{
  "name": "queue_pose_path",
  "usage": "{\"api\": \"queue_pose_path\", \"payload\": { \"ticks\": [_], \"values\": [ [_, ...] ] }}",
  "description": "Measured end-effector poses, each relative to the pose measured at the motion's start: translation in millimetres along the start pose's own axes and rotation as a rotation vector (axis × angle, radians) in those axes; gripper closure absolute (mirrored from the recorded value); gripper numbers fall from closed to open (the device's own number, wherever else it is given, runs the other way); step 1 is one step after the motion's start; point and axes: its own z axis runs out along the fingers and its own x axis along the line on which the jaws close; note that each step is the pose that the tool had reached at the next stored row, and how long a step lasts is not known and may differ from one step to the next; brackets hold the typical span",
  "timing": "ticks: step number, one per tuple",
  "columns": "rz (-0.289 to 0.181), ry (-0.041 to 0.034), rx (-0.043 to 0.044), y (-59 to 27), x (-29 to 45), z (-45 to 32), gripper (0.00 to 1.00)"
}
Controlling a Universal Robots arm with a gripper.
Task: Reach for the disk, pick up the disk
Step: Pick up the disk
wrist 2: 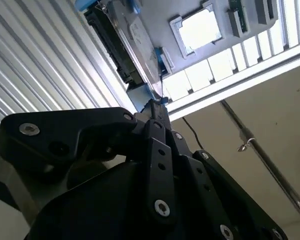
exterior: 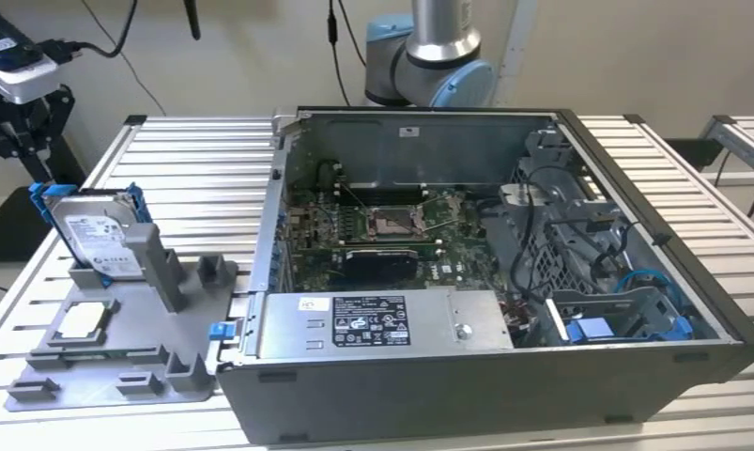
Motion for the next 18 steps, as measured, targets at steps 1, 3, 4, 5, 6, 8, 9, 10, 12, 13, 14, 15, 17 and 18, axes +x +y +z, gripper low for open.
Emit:
{"api": "queue_pose_path", "payload": {
  "ticks": [1, 3, 4, 5, 6, 8, 9, 10, 12, 13, 14, 15, 17, 18],
  "values": [
    [-0.018, 0.0006, 0.0, 0.0, 0.0, 0.0, 1.0],
    [-0.056, 0.0021, 0.0001, 0.0, 0.0, 0.0, 1.0],
    [-0.073, 0.0028, 0.0001, 0.0, 0.0, 0.0, 1.0],
    [-0.093, 0.0035, 0.0001, 0.0, 0.0, 0.0, 1.0],
    [-0.11, 0.0042, 0.0001, 0.0, 0.0, 0.0, 1.0],
    [-0.147, 0.0056, 0.0001, -0.1, 0.0, 0.0, 1.0],
    [-0.165, 0.0063, 0.0001, 0.0, 0.0, 0.0, 1.0],
    [-0.182, 0.0069, 0.0001, 0.0, 0.0, 0.0, 1.0],
    [-0.219, 0.0084, 0.0001, 0.0, 0.0, 0.0, 1.0],
    [-0.237, 0.0091, 0.0001, 0.0, 0.0, 0.0, 1.0],
    [-0.255, 0.0097, 0.0002, 0.0, 0.0, 0.0, 1.0],
    [-0.273, 0.0104, 0.0002, 0.0, 0.0, 0.0, 1.0],
    [-0.309, 0.0118, 0.0002, 0.0, 0.0, 0.0, 1.0],
    [-0.328, 0.0125, 0.0002, 0.0, 0.0, 0.0, 1.0]
  ]
}}
